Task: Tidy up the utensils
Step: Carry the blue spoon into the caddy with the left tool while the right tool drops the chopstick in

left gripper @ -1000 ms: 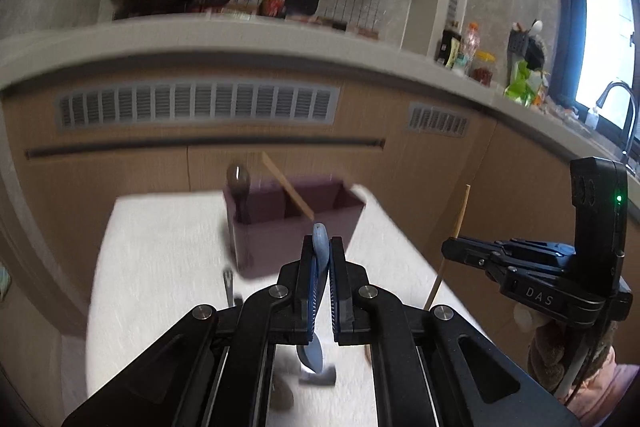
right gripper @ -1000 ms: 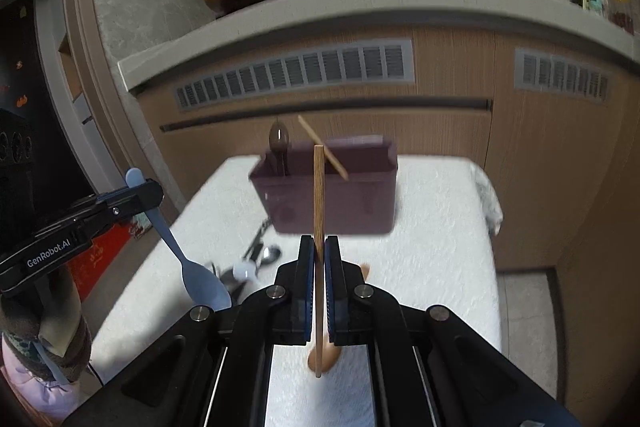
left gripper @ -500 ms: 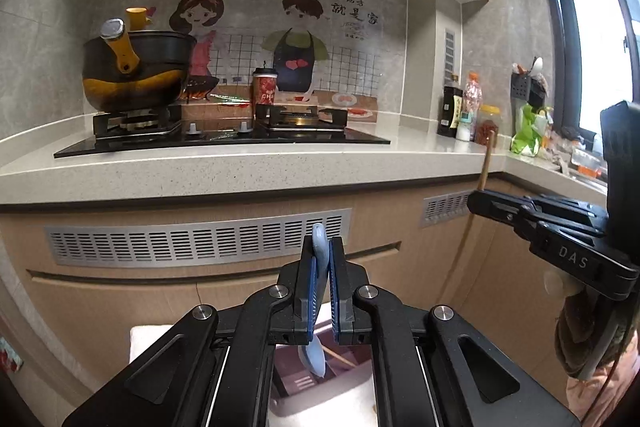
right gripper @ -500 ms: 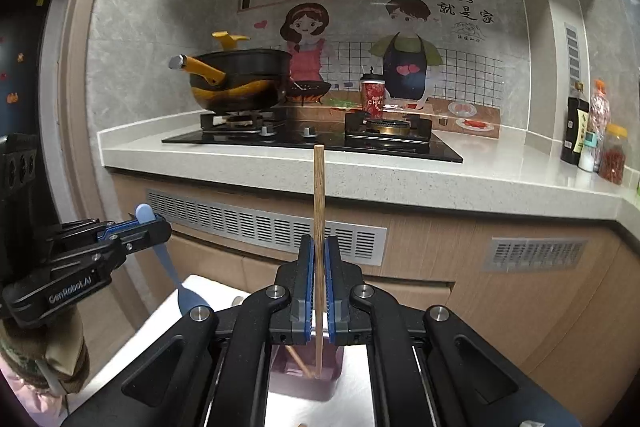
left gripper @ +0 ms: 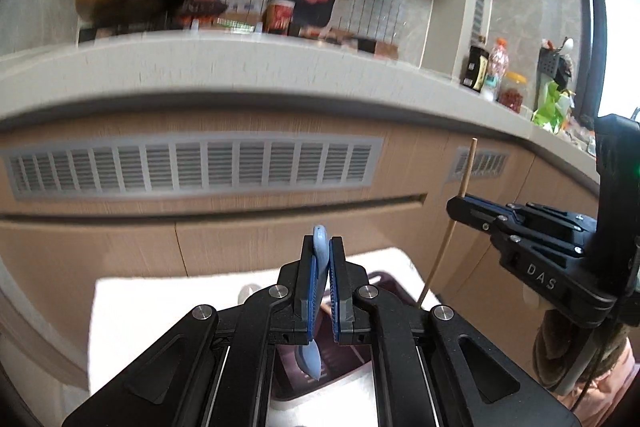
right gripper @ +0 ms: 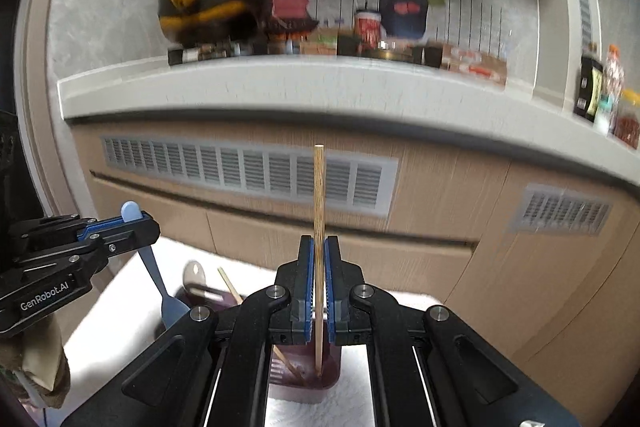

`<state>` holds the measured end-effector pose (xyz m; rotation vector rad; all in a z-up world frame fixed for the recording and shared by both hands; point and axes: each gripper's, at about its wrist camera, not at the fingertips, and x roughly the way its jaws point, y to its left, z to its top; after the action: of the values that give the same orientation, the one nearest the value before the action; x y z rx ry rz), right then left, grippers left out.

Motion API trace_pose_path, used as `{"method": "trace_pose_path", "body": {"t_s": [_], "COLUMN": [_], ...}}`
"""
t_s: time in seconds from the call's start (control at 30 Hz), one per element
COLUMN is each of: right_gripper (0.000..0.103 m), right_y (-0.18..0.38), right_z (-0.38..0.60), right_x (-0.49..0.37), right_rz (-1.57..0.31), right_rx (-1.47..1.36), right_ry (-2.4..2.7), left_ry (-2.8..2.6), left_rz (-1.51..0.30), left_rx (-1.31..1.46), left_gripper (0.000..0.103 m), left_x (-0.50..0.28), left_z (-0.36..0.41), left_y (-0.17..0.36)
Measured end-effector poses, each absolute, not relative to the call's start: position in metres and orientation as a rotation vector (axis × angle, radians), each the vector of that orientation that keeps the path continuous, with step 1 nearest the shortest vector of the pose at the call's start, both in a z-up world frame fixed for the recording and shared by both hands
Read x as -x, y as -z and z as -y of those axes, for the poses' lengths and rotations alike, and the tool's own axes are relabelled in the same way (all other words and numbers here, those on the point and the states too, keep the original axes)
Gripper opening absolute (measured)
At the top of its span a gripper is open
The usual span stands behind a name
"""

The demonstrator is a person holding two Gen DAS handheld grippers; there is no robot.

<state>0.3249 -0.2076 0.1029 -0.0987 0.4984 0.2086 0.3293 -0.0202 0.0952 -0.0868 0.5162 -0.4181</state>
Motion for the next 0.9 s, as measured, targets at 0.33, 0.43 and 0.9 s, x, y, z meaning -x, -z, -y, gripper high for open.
{"method": "trace_pose_path", "body": {"t_s": [0.33, 0.43, 0.9], "right_gripper": [0.021, 0.051, 0.085], "right_y": [-0.040, -0.036, 0.008], "right_z": [0.212, 0.216, 0.218], "right_x": [-0.347, -0.335, -0.246], "right_rz": [-0.681, -0.660, -0.709], "right_rx": [0.061, 0.063, 0.151], "right_ry": [-0.236, -0.201, -0.167], "left_ry": [0.405, 0.371, 0.235], "left_rz": [-0.656, -0.654, -0.754], "left_rx": [0.137, 0.149, 0.136], "left_gripper": [0.011, 0.022, 0.063], "left_x": [-0.343, -0.330, -0.228], "left_z": [0.019, 0.009, -0.039], "left_y": [-0.043, -0.040, 0.020]}}
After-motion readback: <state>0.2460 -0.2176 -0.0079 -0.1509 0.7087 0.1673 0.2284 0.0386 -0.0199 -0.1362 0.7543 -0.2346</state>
